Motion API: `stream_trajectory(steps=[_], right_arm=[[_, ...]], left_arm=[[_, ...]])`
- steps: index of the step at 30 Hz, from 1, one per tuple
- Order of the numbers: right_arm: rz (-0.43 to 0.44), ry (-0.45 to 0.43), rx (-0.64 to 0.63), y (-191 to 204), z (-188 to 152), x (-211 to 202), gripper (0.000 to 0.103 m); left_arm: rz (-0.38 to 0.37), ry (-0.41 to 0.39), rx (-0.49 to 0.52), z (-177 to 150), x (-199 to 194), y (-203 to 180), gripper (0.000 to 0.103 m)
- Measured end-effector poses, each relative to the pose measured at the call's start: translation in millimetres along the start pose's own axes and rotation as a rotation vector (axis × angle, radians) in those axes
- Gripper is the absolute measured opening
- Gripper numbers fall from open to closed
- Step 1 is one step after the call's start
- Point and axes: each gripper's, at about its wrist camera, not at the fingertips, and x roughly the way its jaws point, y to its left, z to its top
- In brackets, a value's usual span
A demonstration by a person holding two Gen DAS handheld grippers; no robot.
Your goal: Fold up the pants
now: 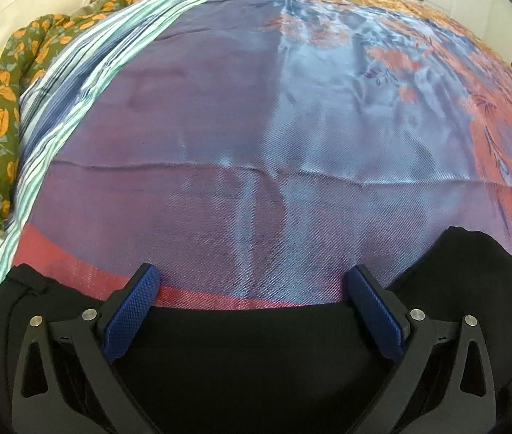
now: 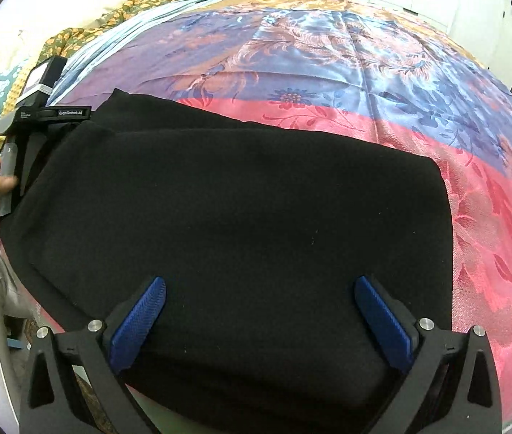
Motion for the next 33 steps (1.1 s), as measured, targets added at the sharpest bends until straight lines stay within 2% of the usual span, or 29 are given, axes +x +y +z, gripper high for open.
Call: stream_trajectory(steps=[25, 33], right_arm=[[-0.080, 0.069, 0.022, 4.1, 6.7, 5.3, 0.103], [-0.073, 0.006, 0.027, 2.8, -0.8, 2.7, 0.103]], left_arm=[[0.001, 0.004, 0.002, 1.5, 1.3, 0.0, 0.103], [0.002, 0.004, 0.002, 1.7, 1.4, -0.1, 0.103]])
